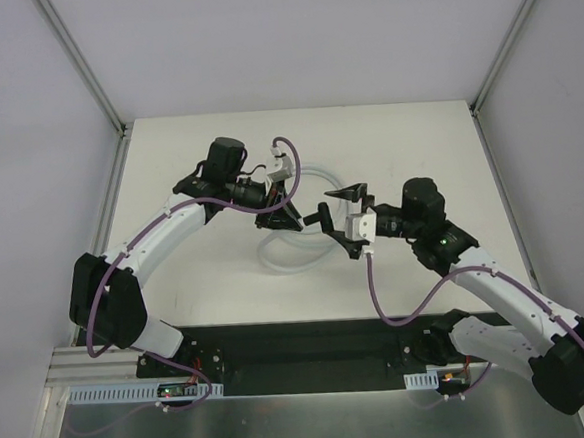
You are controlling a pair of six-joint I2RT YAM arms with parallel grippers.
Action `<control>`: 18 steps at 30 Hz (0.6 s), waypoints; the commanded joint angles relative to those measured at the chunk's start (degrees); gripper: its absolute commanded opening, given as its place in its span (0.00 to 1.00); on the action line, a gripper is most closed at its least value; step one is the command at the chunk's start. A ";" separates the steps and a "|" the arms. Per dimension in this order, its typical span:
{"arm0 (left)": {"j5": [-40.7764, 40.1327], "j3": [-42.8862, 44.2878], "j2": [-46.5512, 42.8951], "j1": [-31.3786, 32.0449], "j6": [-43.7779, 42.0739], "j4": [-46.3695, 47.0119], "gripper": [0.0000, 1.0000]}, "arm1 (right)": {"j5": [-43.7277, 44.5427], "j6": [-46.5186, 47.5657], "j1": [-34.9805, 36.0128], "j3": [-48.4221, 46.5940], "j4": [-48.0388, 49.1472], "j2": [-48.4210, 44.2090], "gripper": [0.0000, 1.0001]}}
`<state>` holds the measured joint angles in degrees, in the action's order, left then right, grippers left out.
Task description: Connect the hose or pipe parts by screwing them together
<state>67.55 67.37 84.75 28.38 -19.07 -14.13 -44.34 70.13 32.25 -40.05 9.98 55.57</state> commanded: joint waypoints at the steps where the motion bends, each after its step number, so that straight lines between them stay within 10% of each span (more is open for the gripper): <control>1: 4.61 2.85 0.41 -0.34 -1.58 -0.37 0.00 | -1.01 2.73 1.41 -3.63 -0.13 1.03 0.78; 9: 0.23 3.46 0.59 -0.34 -2.29 -0.81 0.00 | -3.47 -5.43 1.85 -4.33 1.45 2.79 0.31; 18: -4.44 4.34 0.15 -0.34 -4.40 -0.81 0.00 | 2.75 -33.95 3.08 3.93 22.53 4.28 0.12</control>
<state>63.61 69.14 85.43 28.38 -20.36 -16.56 -43.07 54.37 34.13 -38.24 20.84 58.98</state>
